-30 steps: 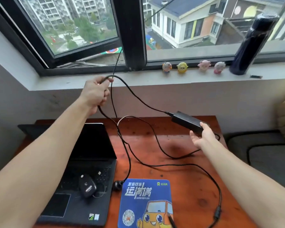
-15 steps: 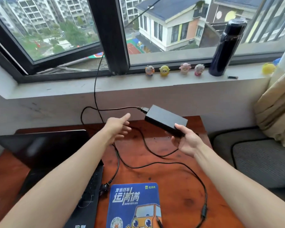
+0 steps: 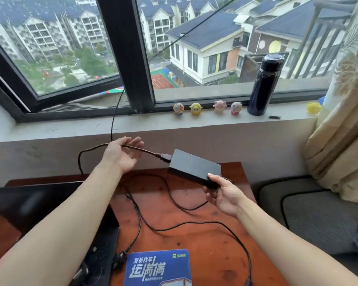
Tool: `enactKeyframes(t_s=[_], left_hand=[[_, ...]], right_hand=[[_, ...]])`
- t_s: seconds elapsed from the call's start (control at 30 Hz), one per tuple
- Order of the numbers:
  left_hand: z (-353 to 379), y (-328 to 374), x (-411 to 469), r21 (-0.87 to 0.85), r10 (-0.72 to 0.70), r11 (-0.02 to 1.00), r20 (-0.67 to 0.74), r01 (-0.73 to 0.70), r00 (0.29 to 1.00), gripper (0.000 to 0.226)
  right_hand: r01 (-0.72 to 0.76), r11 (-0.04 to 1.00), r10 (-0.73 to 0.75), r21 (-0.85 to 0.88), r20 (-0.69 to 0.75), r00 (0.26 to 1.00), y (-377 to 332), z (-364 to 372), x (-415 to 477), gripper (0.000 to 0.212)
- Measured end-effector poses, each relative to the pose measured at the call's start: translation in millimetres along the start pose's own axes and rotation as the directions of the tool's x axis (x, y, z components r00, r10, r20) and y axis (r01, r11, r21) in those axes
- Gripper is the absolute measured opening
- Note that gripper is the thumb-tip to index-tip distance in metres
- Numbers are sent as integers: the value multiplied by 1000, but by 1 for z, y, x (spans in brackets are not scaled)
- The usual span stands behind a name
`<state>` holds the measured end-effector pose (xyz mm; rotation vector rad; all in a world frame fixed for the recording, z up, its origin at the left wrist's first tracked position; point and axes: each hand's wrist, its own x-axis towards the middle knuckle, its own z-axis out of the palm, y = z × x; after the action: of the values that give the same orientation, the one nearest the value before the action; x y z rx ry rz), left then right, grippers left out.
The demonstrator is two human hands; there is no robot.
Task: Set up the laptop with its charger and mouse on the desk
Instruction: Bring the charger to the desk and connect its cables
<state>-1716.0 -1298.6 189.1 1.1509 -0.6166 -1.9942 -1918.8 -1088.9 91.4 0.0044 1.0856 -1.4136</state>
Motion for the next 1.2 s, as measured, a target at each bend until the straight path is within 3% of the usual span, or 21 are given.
enactKeyframes(t_s=[0.17, 0.23, 0.3, 0.47, 0.63, 0.83, 0.97, 1.2], left_hand=[[21, 86, -12, 24, 198, 980, 17, -199, 980, 23], [29, 108, -18, 29, 252, 967, 41, -253, 967, 26], [29, 120, -21, 147, 287, 945, 53, -292, 956, 29], [3, 101, 0, 528, 270, 813, 29, -245, 962, 24], [-44, 82, 38, 566, 199, 817, -97, -110, 975, 15], [-89, 85, 80, 617, 144, 787, -197, 9, 970, 41], [-107, 88, 104, 790, 175, 611, -191, 45, 966, 54], [-116, 57, 120, 971, -23, 236, -21, 25, 1000, 22]], right_hand=[[113, 971, -73, 213, -186, 980, -21, -15, 15, 12], [166, 961, -110, 221, -245, 963, -29, -19, 22, 15], [187, 965, -131, 183, -283, 950, -33, -16, 28, 11], [151, 986, -120, 67, -338, 933, -16, 2, 49, 12], [105, 992, -66, 69, -428, 901, 18, 23, 80, 15], [76, 994, -24, 82, -504, 863, 41, 41, 128, 15], [61, 996, -15, 70, -528, 849, 47, 40, 155, 13], [70, 990, 13, 122, -572, 820, 61, 26, 196, 15]])
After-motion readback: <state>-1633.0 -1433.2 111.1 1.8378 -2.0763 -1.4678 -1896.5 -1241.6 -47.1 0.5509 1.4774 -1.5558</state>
